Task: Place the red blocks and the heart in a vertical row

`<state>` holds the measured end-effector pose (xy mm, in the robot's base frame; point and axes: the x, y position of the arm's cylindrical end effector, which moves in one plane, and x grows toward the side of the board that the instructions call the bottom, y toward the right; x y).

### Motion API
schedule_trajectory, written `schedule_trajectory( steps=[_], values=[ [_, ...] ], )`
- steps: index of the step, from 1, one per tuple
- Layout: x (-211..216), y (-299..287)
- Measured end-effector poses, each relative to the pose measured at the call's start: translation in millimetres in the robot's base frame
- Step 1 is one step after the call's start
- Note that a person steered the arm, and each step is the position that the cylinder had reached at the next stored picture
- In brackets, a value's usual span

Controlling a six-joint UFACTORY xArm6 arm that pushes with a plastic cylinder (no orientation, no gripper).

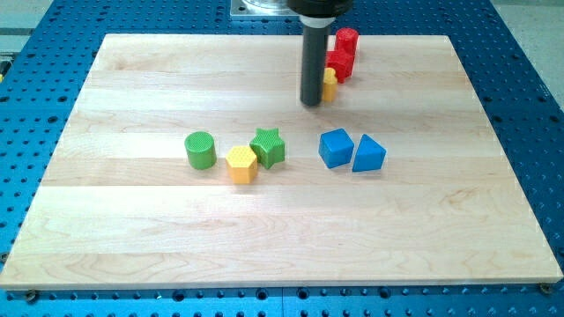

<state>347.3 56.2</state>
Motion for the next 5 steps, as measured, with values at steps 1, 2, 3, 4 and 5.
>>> schedule_trajectory(
  steps=[1, 2, 3, 4, 5],
  values=[
    [0, -23],
    [-12, -39],
    [-19, 2],
    [-37, 15],
    [-40, -22]
  ],
)
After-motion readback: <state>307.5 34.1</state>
